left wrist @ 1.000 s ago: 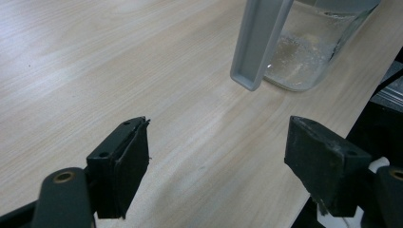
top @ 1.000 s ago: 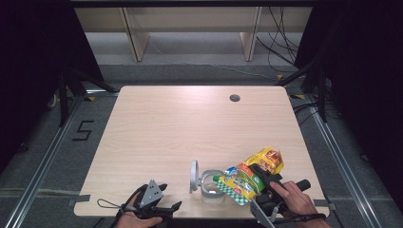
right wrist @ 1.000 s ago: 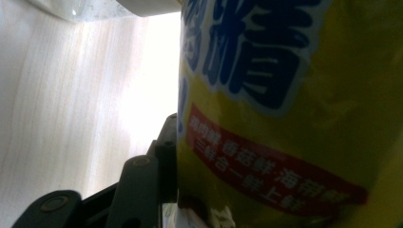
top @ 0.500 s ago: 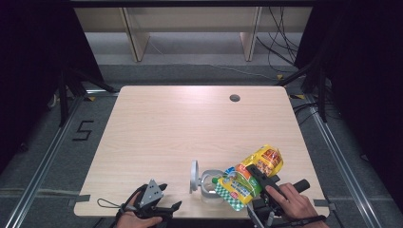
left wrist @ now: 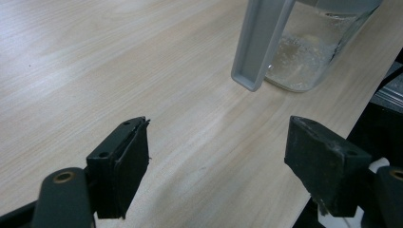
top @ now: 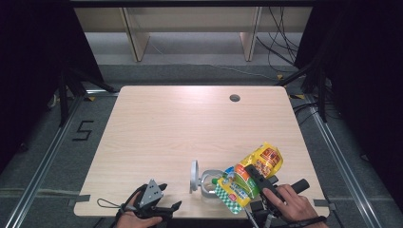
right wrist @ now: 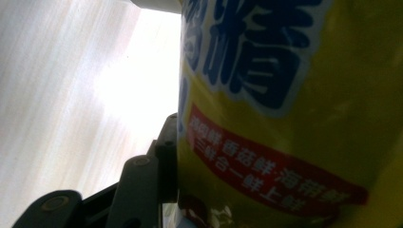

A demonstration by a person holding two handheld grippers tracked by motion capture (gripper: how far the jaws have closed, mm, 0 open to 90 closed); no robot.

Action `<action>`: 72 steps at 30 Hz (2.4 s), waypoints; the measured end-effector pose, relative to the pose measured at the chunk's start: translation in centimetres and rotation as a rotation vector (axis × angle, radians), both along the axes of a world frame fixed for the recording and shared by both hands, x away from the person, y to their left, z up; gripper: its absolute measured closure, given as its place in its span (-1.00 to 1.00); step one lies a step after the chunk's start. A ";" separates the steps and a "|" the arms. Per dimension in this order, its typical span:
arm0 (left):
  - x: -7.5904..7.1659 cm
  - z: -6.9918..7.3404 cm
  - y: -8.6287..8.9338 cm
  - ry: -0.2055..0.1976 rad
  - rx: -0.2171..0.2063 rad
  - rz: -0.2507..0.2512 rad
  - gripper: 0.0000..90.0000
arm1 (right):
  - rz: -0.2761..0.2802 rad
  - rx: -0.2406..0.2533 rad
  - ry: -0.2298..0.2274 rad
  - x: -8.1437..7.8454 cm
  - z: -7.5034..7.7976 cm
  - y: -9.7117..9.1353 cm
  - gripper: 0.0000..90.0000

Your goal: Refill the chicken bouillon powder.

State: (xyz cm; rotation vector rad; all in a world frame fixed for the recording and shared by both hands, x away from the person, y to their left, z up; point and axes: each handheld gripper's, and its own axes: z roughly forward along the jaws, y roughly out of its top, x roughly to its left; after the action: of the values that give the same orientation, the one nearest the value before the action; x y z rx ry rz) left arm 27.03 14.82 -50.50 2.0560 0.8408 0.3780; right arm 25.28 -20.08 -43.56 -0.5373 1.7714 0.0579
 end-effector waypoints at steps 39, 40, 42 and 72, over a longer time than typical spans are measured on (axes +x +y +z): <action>0.0 -0.1 -0.1 -0.006 -0.017 0.010 -0.52 | 0.030 -0.071 -0.088 -0.2 0.2 -0.1 0.30; 0.0 -0.1 -0.1 -0.006 -0.017 0.010 -0.52 | 0.033 -0.072 -0.089 -0.3 0.2 -0.1 0.30; 0.0 -0.1 -0.1 -0.008 -0.016 0.009 -0.52 | 0.034 -0.070 -0.090 -0.3 0.2 -0.1 0.30; 0.2 0.1 0.2 -0.015 0.023 0.007 -0.52 | 0.038 -0.090 -0.103 -0.2 0.1 -0.2 0.30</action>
State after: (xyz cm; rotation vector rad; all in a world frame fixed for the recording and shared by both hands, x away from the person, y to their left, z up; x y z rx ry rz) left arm 27.21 15.06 -50.42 2.0696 0.8380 0.4080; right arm 25.06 -20.31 -43.42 -0.6287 1.6690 -0.0231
